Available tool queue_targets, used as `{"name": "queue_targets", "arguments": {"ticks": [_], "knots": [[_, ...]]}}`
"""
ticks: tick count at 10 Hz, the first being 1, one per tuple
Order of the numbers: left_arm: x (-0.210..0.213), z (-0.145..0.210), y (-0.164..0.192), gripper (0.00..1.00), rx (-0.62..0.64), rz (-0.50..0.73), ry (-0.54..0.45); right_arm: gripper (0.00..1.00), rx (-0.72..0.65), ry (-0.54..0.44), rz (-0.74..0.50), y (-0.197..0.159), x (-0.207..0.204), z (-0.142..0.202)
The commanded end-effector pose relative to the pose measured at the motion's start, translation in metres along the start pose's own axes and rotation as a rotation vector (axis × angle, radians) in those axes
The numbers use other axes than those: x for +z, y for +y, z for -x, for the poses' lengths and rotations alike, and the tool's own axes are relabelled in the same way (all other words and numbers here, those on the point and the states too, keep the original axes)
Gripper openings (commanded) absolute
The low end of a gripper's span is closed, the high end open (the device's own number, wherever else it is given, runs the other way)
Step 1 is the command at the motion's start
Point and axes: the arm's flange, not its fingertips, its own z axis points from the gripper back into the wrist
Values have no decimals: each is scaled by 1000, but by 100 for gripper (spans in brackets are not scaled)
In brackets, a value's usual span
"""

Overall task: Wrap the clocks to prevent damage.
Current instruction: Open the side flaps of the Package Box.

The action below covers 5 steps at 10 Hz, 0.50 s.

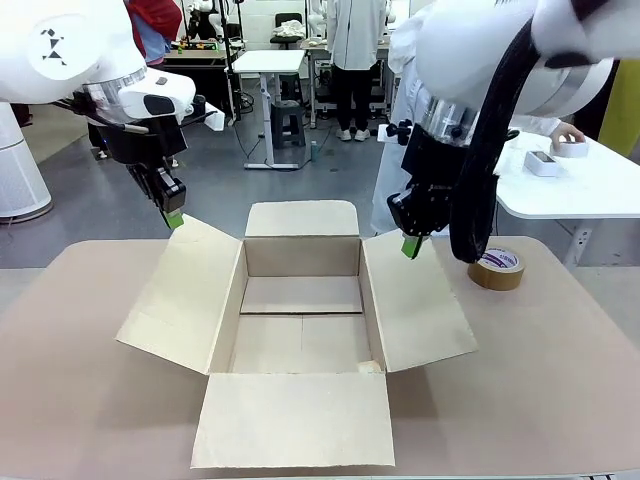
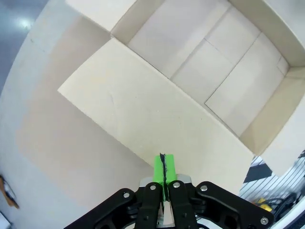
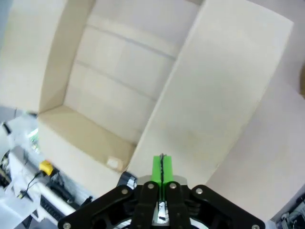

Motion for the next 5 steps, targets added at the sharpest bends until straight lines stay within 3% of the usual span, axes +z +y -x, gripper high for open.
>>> {"name": "queue_targets", "arguments": {"ticks": [1, 3, 5], "knots": [[-16, -12, -6, 0, 258, 5, 70, 1, -106, -37, 158, 8, -28, -9], [-30, -13, -8, 0, 402, 43, 106, 1, -171, -96, 165, 2, -42, -14], [-42, -14, -4, 0, 469, 65, 142, 1, -195, -92, 208, -1, -56, -15]]}}
